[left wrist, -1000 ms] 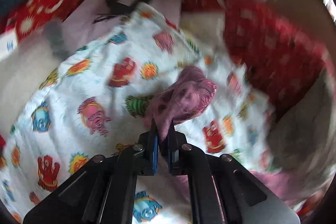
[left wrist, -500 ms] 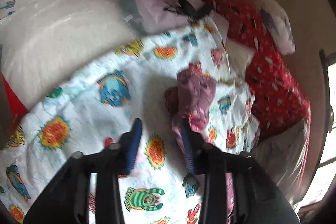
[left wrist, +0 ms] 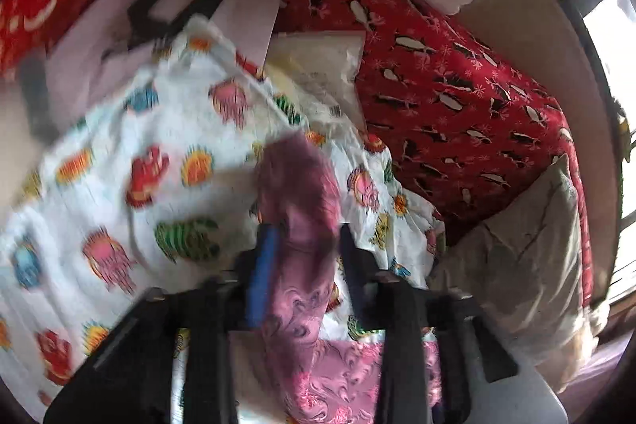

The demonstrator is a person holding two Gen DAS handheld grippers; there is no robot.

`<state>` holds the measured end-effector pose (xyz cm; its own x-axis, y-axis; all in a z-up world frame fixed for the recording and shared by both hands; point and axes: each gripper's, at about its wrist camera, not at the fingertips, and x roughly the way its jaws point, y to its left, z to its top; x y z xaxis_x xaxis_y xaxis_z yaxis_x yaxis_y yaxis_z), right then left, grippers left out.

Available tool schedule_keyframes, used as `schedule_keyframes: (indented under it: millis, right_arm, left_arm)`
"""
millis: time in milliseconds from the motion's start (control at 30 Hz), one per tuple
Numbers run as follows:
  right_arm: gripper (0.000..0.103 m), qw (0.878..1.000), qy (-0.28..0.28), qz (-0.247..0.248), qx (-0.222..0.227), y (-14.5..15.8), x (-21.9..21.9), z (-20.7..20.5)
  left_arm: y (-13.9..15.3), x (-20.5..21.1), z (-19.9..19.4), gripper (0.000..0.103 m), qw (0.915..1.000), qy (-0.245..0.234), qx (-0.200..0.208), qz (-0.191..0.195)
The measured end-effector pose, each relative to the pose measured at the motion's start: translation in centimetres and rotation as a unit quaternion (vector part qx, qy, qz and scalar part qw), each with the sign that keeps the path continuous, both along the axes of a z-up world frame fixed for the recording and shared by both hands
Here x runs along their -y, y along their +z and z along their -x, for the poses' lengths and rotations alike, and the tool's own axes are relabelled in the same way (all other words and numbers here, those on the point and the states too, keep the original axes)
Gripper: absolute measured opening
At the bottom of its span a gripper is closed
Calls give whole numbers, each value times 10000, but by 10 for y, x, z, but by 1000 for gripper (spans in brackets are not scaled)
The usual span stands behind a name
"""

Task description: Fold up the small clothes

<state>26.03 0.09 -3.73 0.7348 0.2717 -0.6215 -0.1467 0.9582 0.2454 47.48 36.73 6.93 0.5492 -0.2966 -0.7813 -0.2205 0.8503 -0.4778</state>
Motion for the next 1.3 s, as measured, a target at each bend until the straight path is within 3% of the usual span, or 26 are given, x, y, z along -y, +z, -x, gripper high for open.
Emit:
schedule_keyframes:
  millis: [67,133,267,467,600,733,767,800,1067,1233,1300]
  right_arm:
    - [50,10000,-1,-20,8,0,1,0]
    - [50,10000,2,-53,11,-1,1,0]
    - [50,10000,1,-61,12,-1,2,0]
    - [50,10000,-4,-35,11,-1,2,0]
    - [50,10000,-3,-38,11,-1,2,0]
    - [50,10000,0,-64,11,-1,2,0]
    - [50,10000,1,-65,12,-1,2,0]
    - [50,10000,1,-65,12,-1,2,0]
    - [50,10000,-6,-53,8,-1,2,0]
    - [50,10000,-11,-27,4,-1,1,-1]
    - [50,10000,-12,-15,2,-1,1,-1]
  left_arm:
    - [5,-14,8,51,9997,110,199,58]
    - [-2,-29,15,51,9994,241,239,103]
    - [-45,-41,24,48,9993,278,-223,136]
    - [-74,-1,18,49,9982,-201,-312,470]
    - [-92,36,6,52,9926,-693,-630,777]
    - [-86,63,15,48,9942,-979,-442,-62]
    - [-83,65,18,27,9942,-993,-365,-173]
    - [-81,65,21,8,9943,-969,-335,-278]
    - [-37,1,76,7,9997,-197,169,-6]
    - [-41,-45,118,6,9963,609,-268,-548]
    - [-54,-71,128,7,9960,786,-385,-195]
